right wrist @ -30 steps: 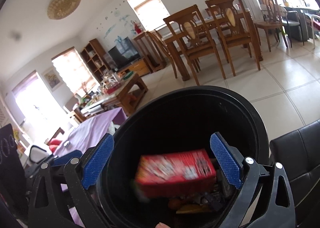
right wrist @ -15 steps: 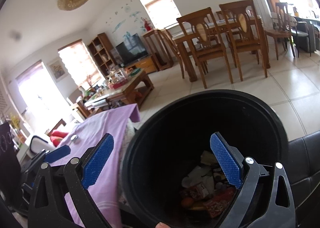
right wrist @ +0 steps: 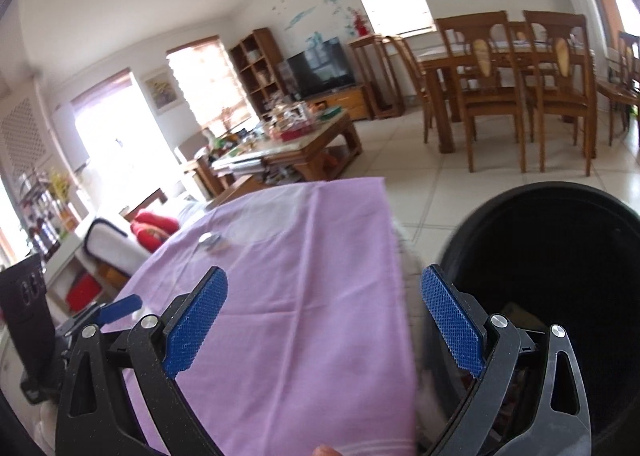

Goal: Collect trash
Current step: 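Grasp the white bottle cap with the left tool while the right grasps the eye-drop bottle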

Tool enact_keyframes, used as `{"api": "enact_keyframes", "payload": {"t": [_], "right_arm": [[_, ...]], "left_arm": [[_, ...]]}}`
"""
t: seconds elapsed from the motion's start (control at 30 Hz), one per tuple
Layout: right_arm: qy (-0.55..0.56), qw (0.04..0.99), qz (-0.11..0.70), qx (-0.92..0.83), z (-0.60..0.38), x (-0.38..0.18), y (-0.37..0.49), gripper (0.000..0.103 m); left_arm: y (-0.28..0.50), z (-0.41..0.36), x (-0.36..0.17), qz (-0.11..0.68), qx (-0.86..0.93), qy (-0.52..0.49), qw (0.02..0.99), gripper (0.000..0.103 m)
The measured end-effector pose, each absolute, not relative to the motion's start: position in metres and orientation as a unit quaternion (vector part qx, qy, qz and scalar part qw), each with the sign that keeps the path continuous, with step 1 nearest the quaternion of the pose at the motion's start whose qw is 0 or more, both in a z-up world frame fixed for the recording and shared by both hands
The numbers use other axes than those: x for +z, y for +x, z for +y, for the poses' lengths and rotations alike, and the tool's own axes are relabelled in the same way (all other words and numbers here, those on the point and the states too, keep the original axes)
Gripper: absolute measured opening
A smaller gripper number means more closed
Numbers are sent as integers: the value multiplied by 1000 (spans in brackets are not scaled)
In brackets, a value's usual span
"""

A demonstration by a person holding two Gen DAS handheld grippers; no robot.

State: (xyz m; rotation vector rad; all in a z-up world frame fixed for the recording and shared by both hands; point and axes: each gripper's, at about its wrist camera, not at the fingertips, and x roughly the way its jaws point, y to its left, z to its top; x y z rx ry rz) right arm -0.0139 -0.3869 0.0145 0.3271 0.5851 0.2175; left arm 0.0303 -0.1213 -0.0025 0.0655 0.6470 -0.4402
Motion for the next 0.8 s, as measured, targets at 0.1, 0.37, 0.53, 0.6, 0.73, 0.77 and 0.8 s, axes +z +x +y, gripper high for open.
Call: {"api": "enact_keyframes", "payload": {"t": [0.1, 0.37, 0.53, 0.6, 0.73, 0.77, 0.8], "right_arm": [[145, 935, 297, 131, -354, 16, 5, 96], [70, 923, 331, 183, -260, 16, 53, 96], [13, 919, 341, 196, -207, 11, 84, 93], [-5, 915, 349, 200, -190, 8, 100, 86], [-29, 907, 365, 208, -168, -1, 130, 77], [-33, 906, 367, 208, -167, -3, 135, 77], [-41, 905, 370, 206, -159, -6, 145, 77]], "left_arm": [[44, -86, -12, 352, -172, 29, 920, 94], [84, -25, -42, 451, -127, 54, 881, 93], [83, -23, -46, 457, -145, 79, 874, 69], [81, -20, -46, 450, -160, 89, 874, 60], [84, 2, -43, 444, -165, 67, 878, 35], [85, 10, -43, 445, -171, 45, 878, 35], [85, 12, -42, 445, -172, 37, 878, 35]]}}
